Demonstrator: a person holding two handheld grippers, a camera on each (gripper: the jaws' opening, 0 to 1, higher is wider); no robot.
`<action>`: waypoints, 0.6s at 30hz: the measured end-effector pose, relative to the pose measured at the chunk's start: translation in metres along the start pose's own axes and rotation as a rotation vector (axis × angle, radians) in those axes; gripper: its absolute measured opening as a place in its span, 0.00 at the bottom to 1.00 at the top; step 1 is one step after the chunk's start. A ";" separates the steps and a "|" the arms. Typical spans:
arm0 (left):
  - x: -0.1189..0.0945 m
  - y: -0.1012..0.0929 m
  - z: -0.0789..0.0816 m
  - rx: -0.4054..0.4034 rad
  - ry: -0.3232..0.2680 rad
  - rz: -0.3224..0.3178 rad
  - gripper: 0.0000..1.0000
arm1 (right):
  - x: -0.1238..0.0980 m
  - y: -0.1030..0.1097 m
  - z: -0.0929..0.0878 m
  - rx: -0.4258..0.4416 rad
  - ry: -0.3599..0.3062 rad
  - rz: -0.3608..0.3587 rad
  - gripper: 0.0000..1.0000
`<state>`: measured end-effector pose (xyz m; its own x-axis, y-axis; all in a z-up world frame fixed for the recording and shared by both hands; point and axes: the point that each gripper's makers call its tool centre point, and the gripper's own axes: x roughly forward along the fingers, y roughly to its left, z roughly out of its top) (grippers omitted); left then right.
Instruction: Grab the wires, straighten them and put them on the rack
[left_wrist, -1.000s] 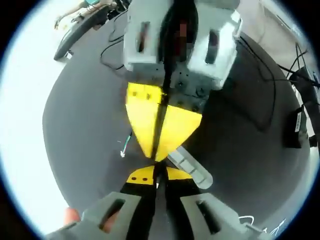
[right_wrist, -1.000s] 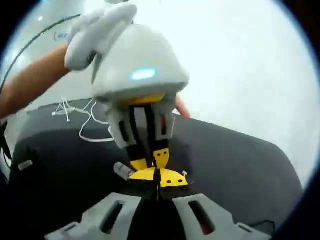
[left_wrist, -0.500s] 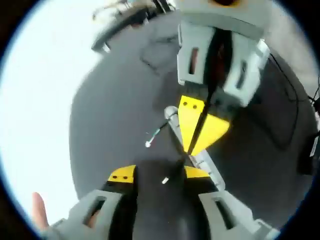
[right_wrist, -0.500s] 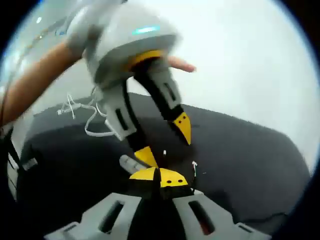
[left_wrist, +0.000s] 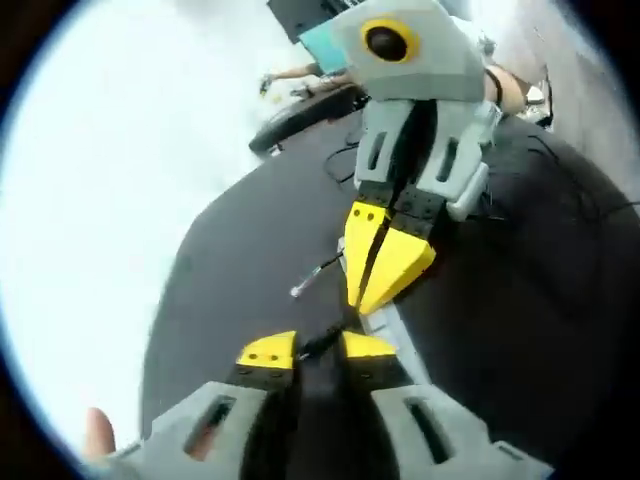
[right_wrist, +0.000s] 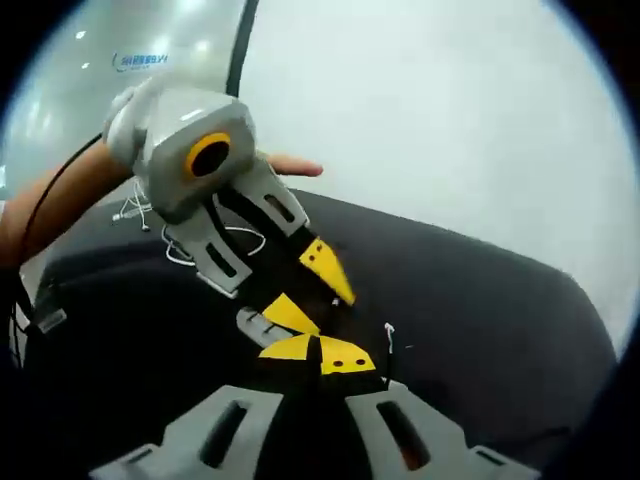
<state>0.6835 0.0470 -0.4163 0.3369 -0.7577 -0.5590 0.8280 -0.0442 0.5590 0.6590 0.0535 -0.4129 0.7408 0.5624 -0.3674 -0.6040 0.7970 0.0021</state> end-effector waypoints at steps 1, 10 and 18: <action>-0.002 0.000 0.001 -0.003 0.006 0.018 0.34 | -0.001 0.000 0.001 0.045 -0.002 0.018 0.00; -0.088 0.054 0.013 0.108 -0.049 0.564 0.65 | -0.008 0.003 0.012 -0.070 -0.062 -0.010 0.00; -0.257 0.050 0.095 -0.104 -0.542 1.050 0.84 | -0.003 -0.008 0.007 -0.121 -0.026 -0.047 0.00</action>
<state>0.5956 0.1782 -0.1866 0.6600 -0.5692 0.4903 0.3001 0.7980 0.5226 0.6639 0.0473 -0.4056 0.7757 0.5315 -0.3403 -0.5980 0.7913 -0.1273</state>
